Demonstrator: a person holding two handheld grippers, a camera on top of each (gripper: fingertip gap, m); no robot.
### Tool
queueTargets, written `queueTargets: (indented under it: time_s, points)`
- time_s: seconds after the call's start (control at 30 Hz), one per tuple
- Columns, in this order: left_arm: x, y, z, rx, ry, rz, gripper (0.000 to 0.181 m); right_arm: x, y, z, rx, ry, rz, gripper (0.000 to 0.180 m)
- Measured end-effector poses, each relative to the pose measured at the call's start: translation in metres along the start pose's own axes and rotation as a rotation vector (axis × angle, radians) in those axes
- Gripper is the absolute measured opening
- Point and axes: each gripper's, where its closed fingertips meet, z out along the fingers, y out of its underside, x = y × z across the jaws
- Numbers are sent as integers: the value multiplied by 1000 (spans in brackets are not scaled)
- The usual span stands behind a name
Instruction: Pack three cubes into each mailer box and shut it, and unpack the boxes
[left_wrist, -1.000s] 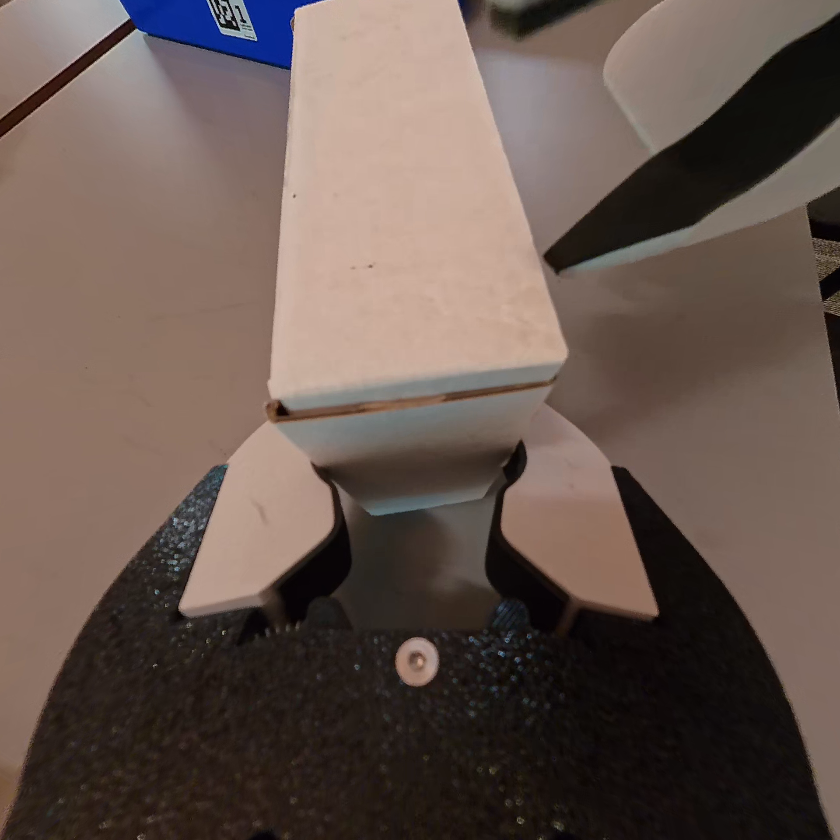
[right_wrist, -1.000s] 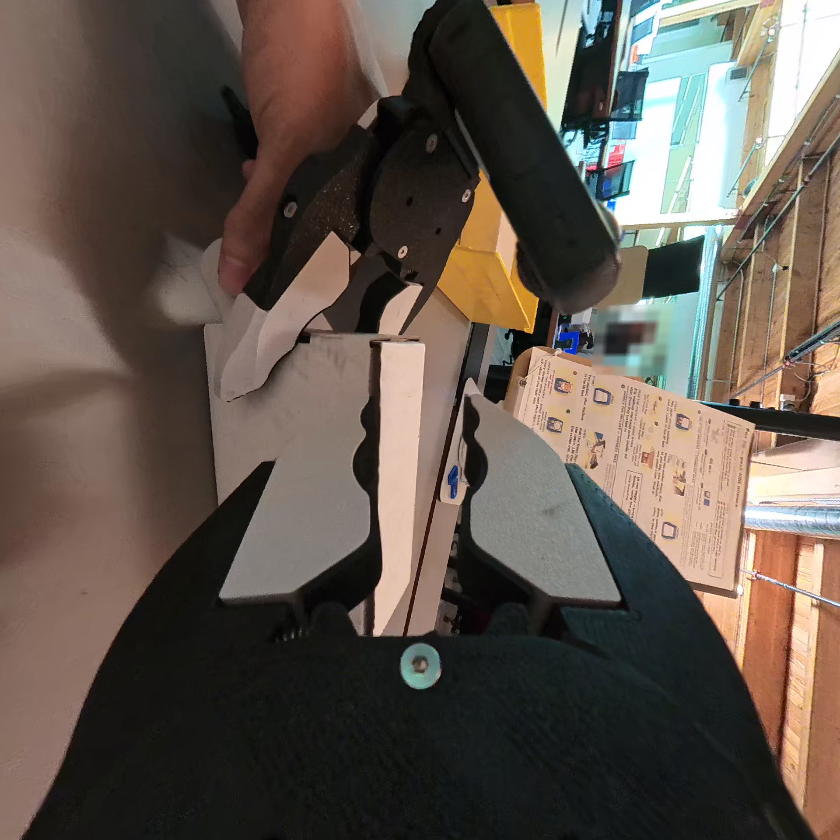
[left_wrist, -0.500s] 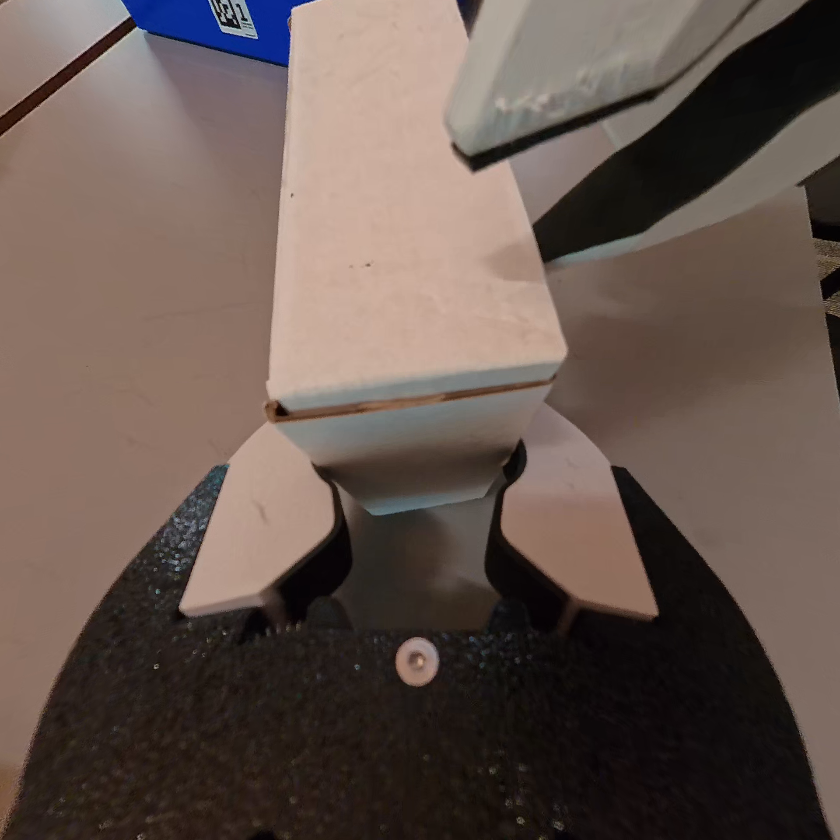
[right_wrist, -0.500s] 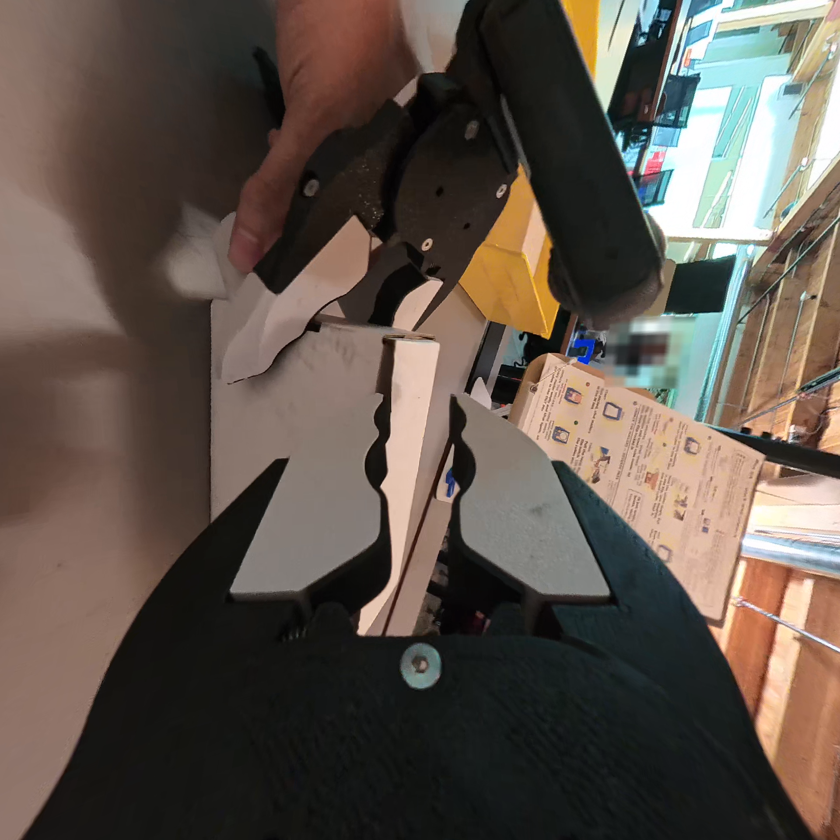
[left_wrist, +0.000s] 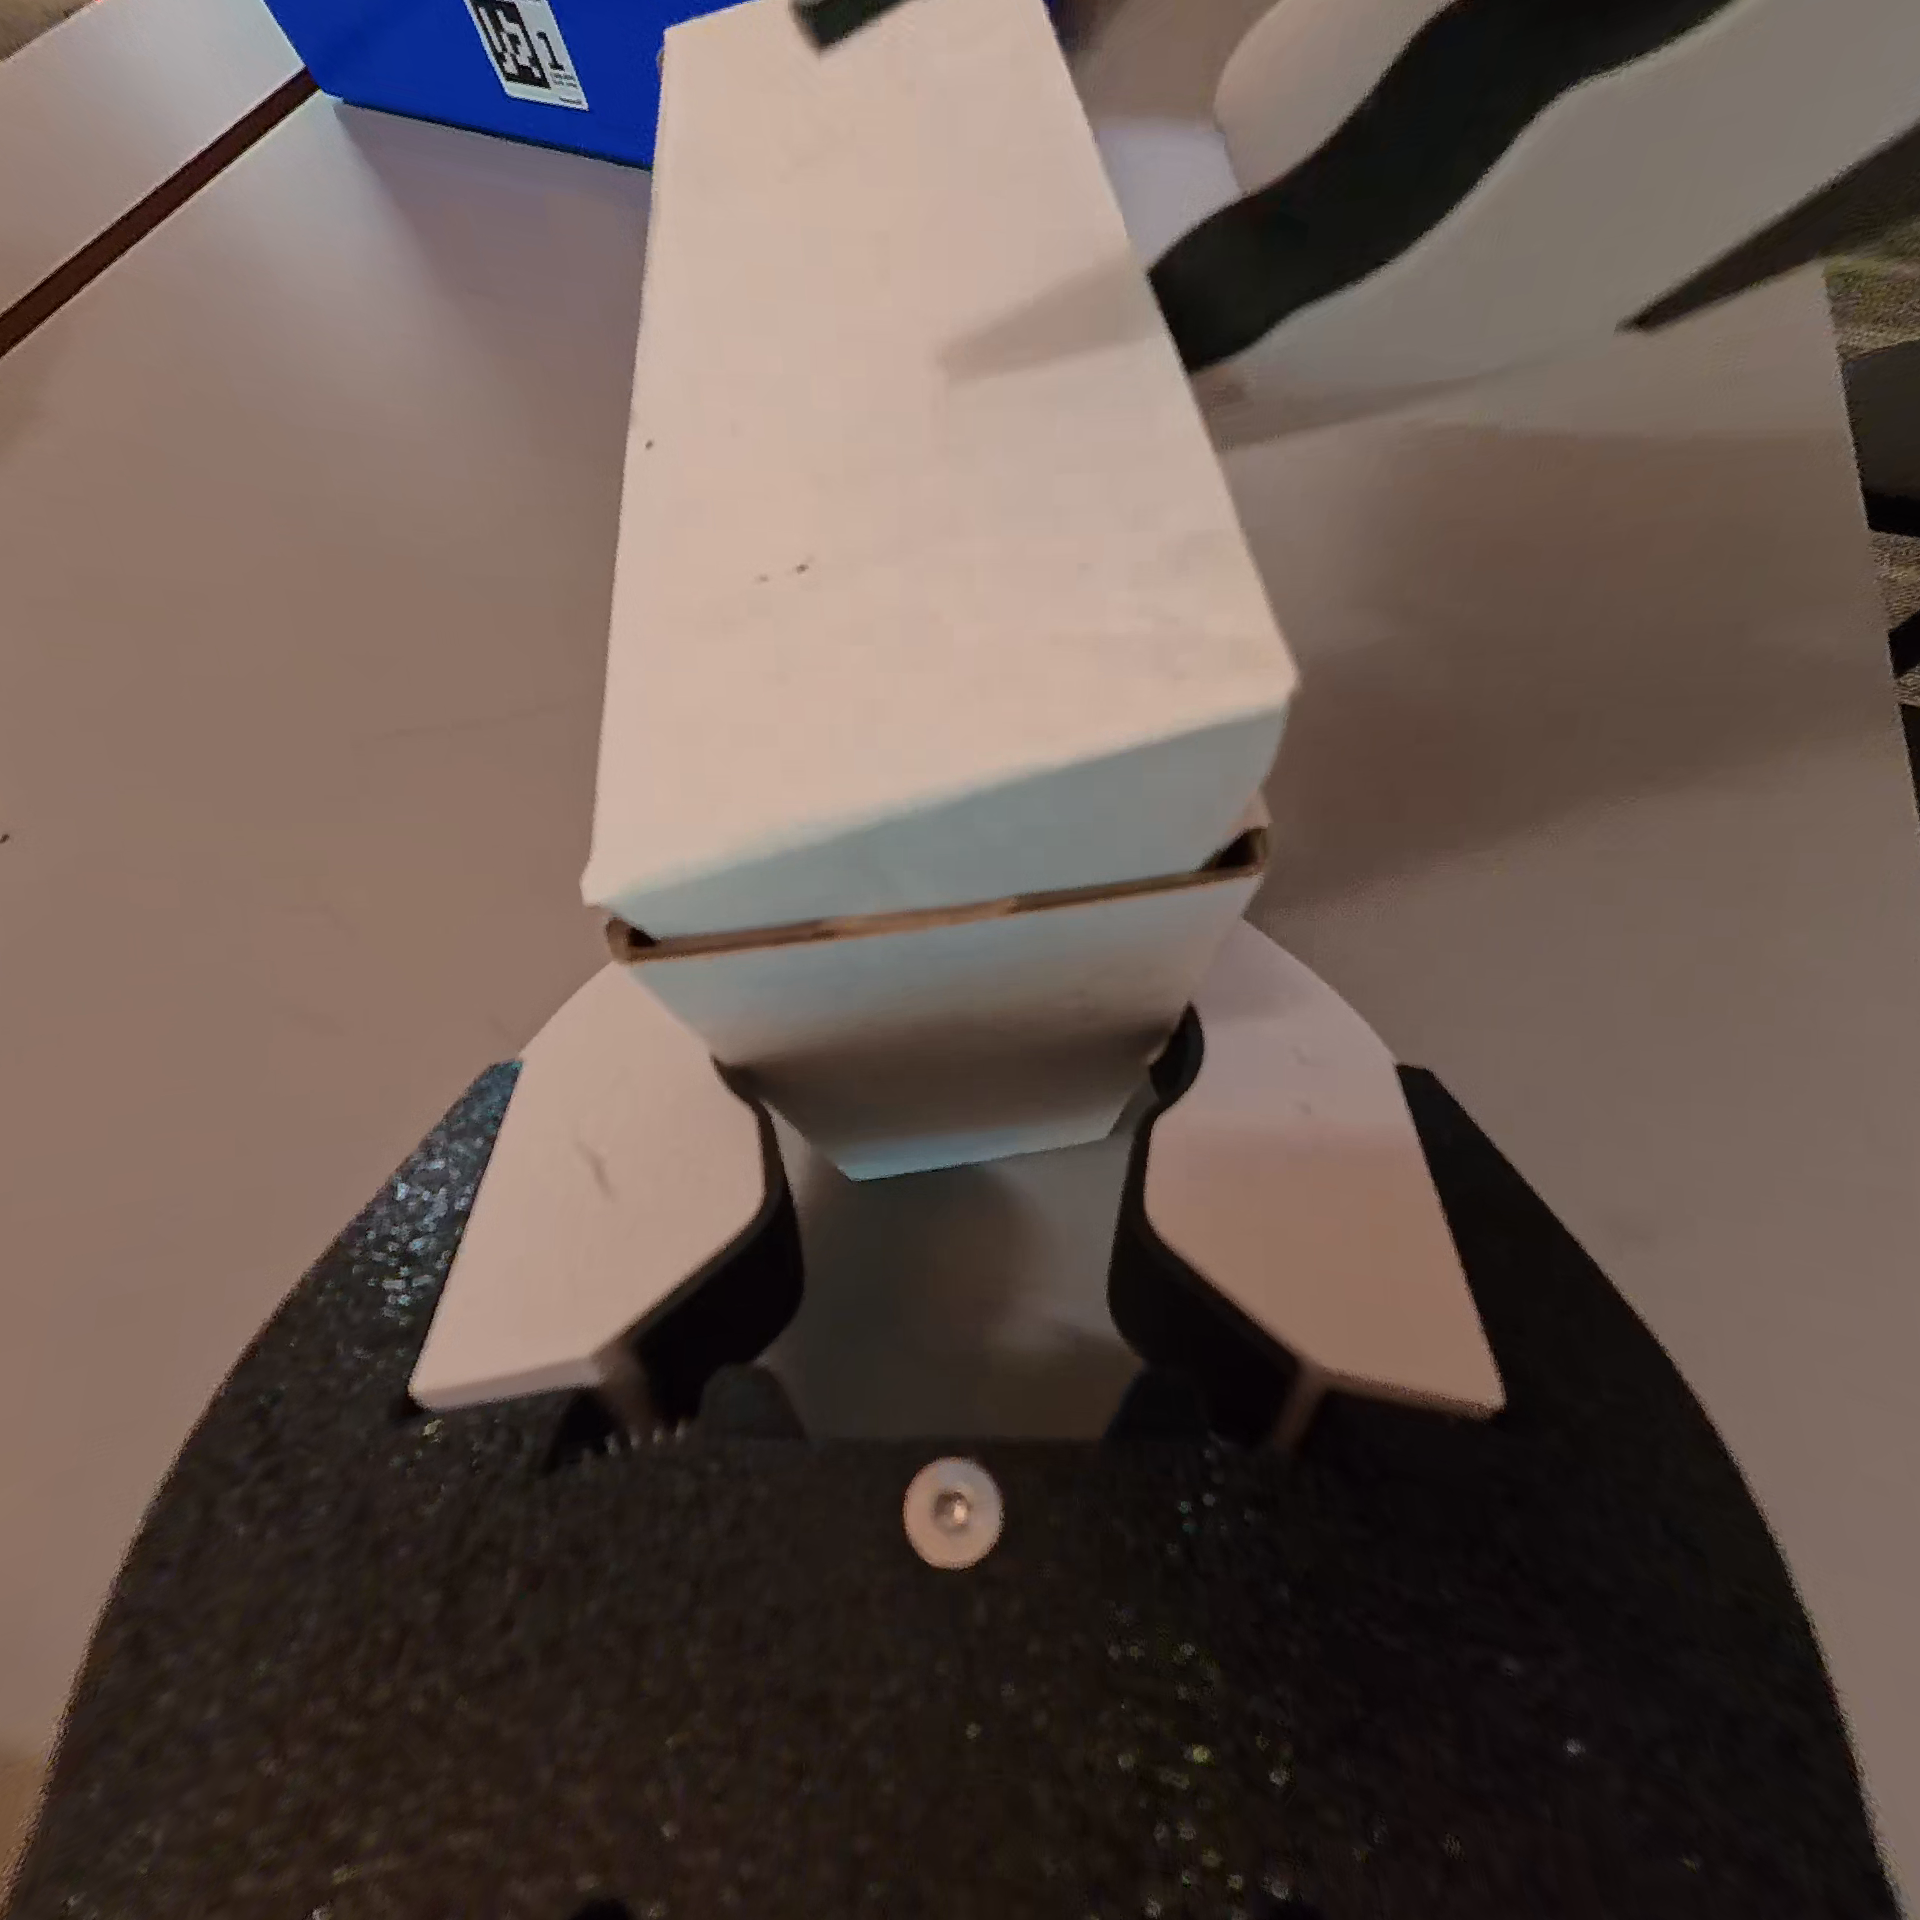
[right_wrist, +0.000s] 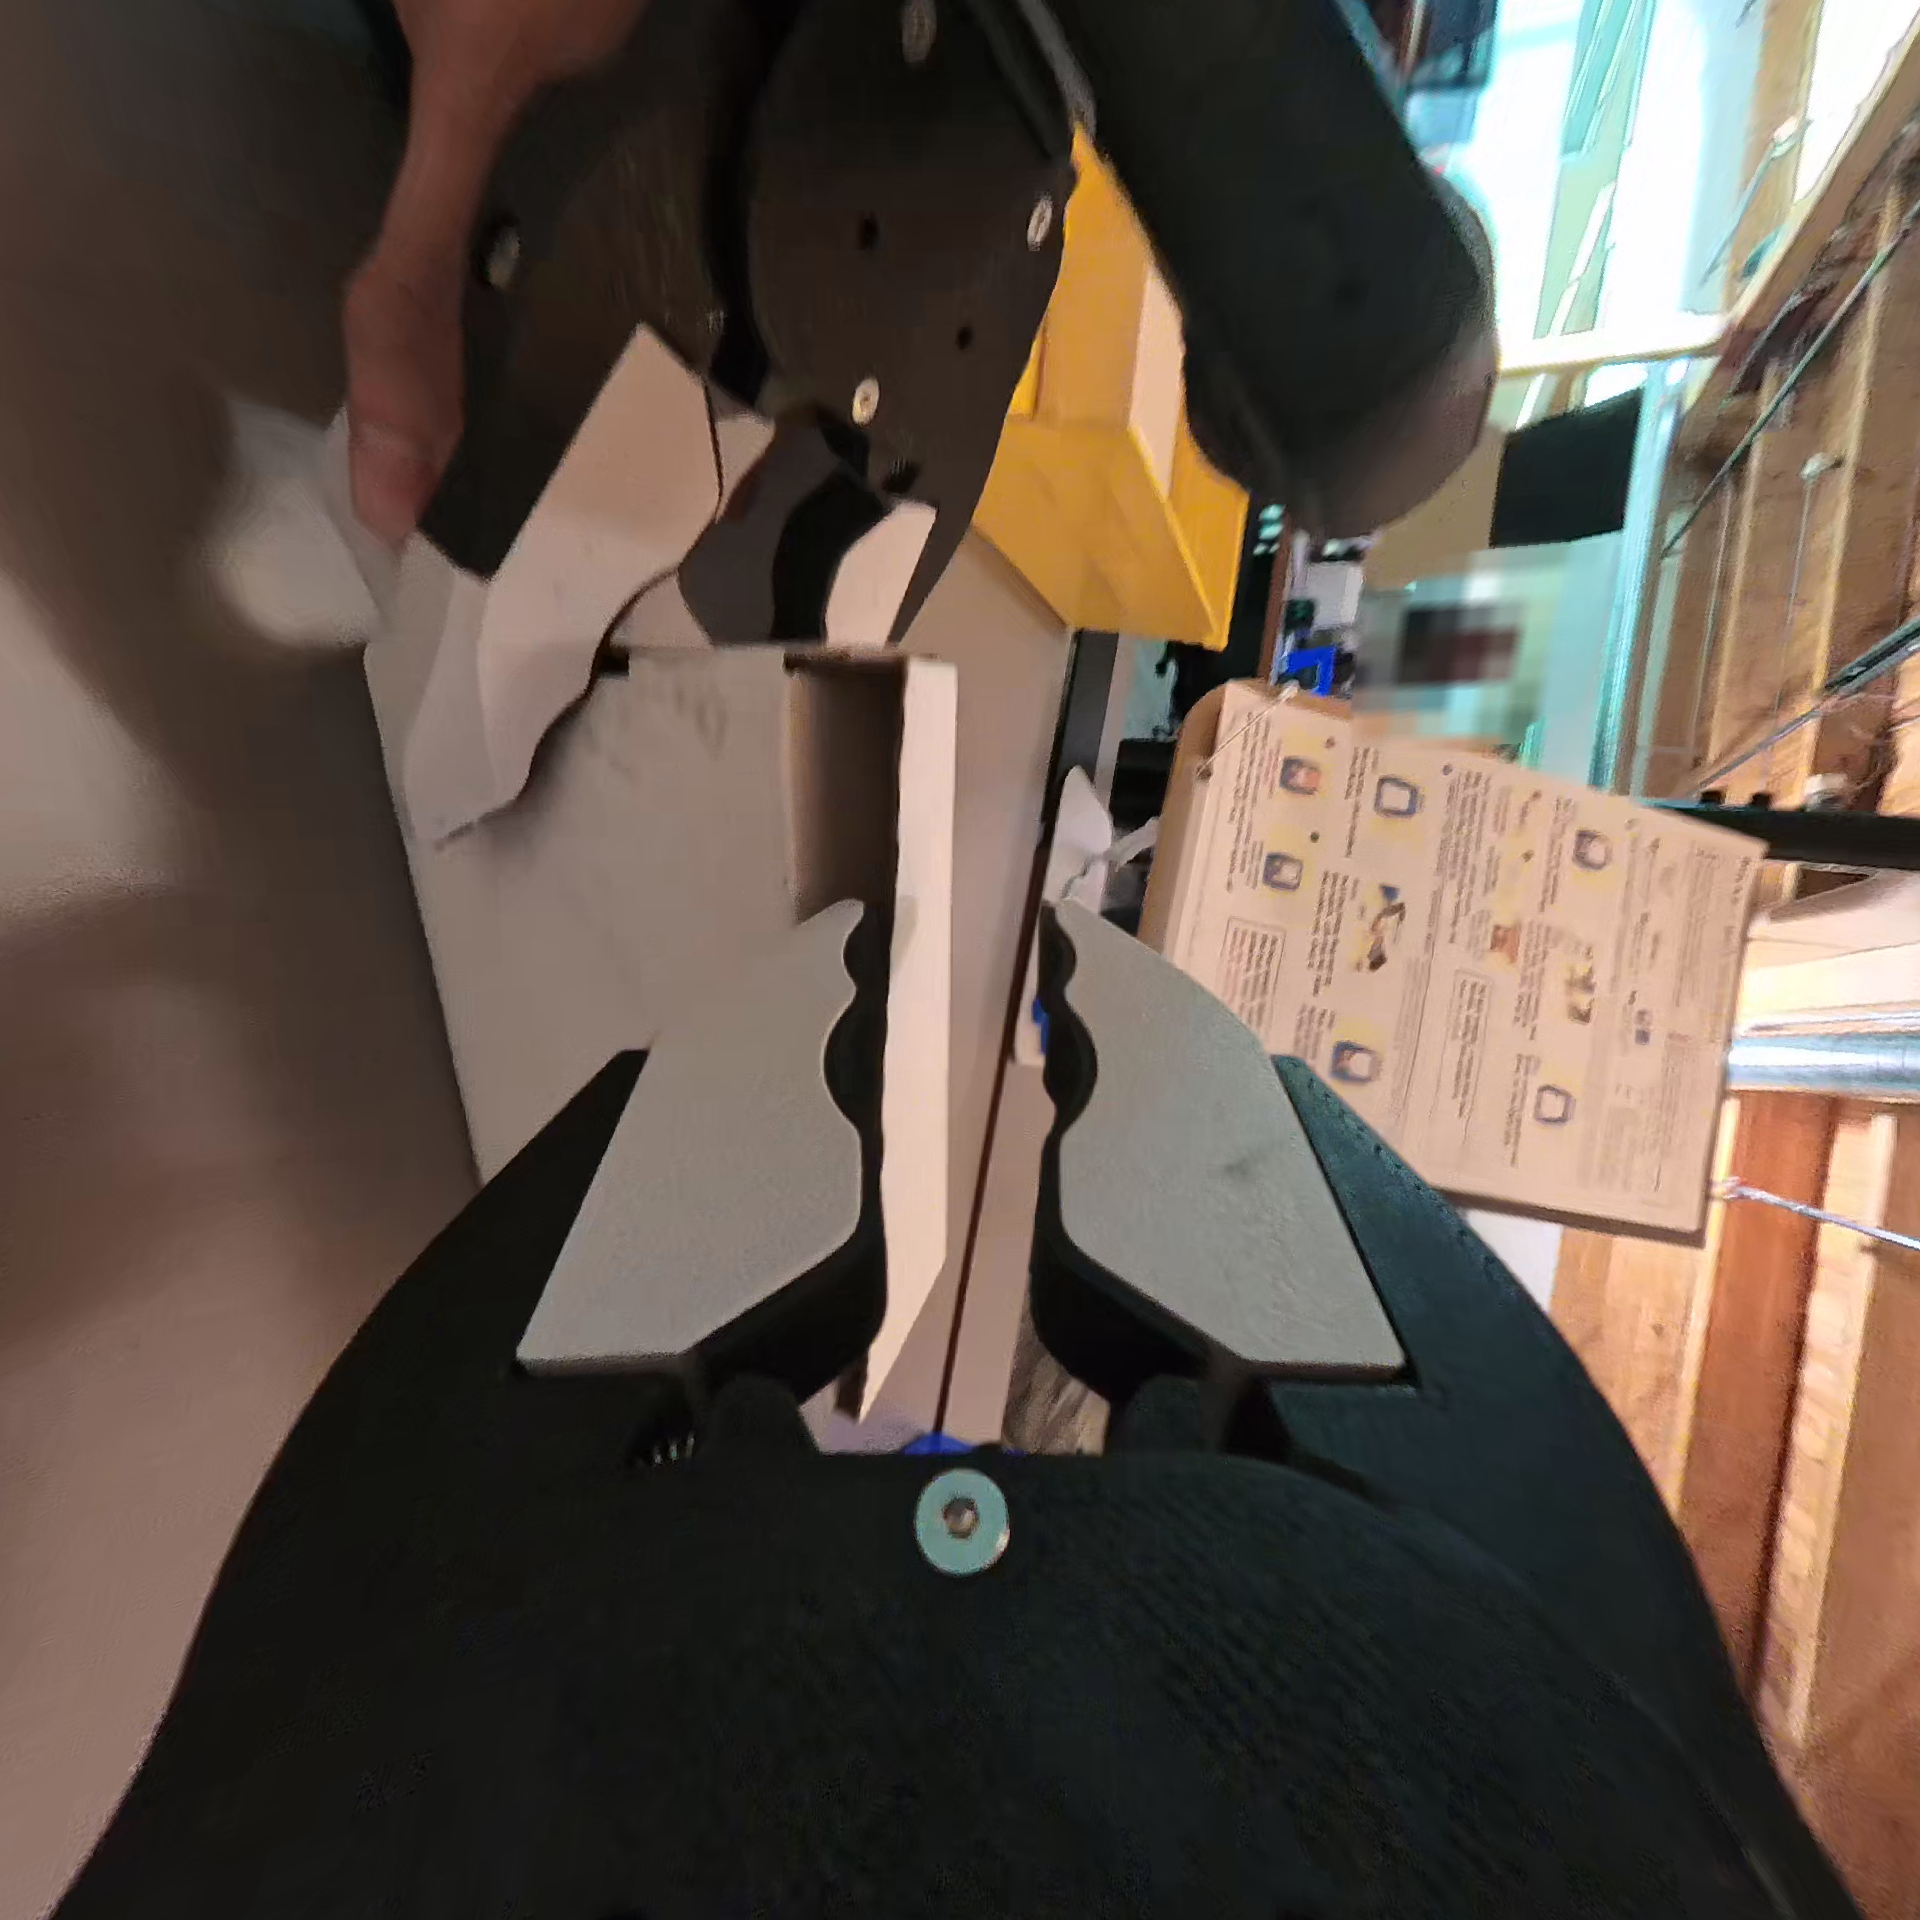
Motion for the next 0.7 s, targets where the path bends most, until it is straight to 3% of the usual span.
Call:
queueTargets:
  time_s: [0.23, 0.4, 0.47, 0.5, 0.7]
  points:
    - [6, 2, -3, 1, 72, 20, 72, -7, 59, -26, -97, -77, 103, 29]
    - [9, 3, -5, 2, 103, 36, 72, -13, 63, -32, -110, -122, 97, 23]
    - [8, 4, -6, 2, 97, 29, 72, -20, 64, -30, -148, -164, 54, 4]
    - [7, 4, -6, 2, 94, 24, 71, -17, 64, -28, -160, -141, 51, 4]
    - [9, 4, -7, -1, 96, 31, 71, -13, 61, -31, -64, -242, 342, 5]
